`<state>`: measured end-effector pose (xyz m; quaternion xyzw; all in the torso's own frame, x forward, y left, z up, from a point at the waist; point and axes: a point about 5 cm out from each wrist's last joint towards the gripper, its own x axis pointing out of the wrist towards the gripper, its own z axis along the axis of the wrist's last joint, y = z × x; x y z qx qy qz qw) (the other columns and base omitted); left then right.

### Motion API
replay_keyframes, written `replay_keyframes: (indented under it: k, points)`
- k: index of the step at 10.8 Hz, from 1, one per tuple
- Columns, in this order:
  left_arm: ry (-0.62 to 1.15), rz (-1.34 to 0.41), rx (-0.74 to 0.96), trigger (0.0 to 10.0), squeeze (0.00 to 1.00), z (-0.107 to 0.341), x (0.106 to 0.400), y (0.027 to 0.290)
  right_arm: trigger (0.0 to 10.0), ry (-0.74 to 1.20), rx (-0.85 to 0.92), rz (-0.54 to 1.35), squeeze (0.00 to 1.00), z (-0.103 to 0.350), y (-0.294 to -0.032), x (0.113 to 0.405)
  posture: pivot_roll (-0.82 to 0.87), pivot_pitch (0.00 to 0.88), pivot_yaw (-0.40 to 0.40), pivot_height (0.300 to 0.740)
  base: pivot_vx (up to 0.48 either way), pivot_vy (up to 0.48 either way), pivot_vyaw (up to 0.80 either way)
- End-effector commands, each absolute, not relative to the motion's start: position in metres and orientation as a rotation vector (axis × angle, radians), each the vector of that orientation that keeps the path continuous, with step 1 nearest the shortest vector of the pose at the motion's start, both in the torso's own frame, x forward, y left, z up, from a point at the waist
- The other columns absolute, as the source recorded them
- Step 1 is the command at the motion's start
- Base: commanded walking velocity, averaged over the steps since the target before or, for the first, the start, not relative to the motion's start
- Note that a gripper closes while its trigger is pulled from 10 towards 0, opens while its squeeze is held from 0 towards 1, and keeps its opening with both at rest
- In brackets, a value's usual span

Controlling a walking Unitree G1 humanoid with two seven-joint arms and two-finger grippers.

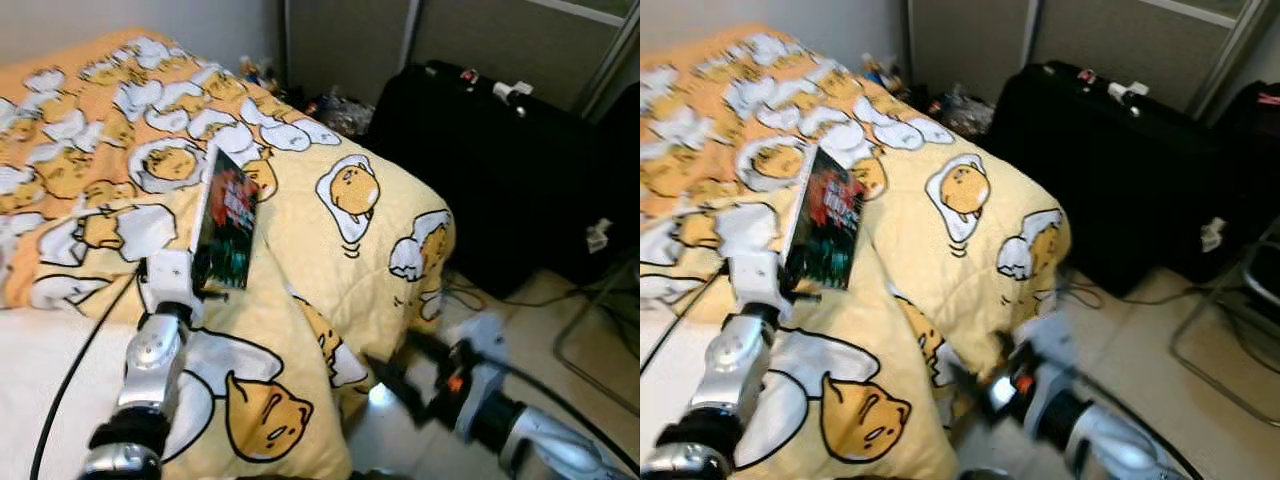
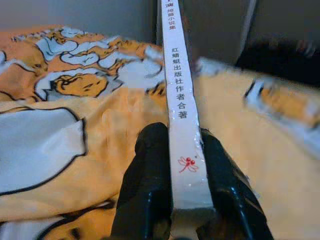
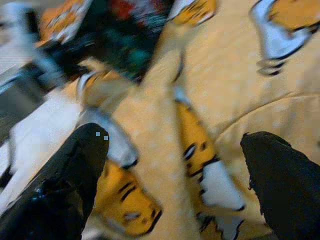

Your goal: Clean up the room

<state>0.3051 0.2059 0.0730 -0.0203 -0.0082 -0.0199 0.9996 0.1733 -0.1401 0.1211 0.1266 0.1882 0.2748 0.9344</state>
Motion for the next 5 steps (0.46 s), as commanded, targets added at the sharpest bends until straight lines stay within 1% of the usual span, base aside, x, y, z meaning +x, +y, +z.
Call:
replay_keyframes:
  k: [1, 2, 4, 5]
  points:
    - [-0.077, -0.054, -0.105, 0.0, 0.00, 0.090, 0.310, 0.204, 10.0, 0.356, 0.248, 0.493, 0.00, 0.122, -0.149, 0.178, -0.28, 0.000, 0.076, 0.740, 0.000, 0.000, 0.00]
    - [-0.096, -0.075, -0.193, 0.0, 0.00, 0.101, 0.313, 0.194, 10.0, 0.342, 0.282, 0.423, 0.00, 0.118, -0.157, 0.186, -0.24, 0.000, 0.091, 0.740, 0.000, 0.000, 0.00]
    - [-0.125, -0.093, -0.250, 0.0, 0.00, 0.125, 0.314, 0.184, 10.0, 0.278, 0.332, 0.335, 0.00, 0.114, -0.171, 0.204, -0.21, 0.000, 0.104, 0.740, 0.000, 0.000, 0.00]
    - [-0.096, -0.101, -0.208, 0.0, 0.00, 0.127, 0.313, 0.182, 10.0, 0.248, 0.352, 0.282, 0.00, 0.113, -0.176, 0.214, -0.20, 0.000, 0.105, 0.740, 0.000, 0.000, 0.00]
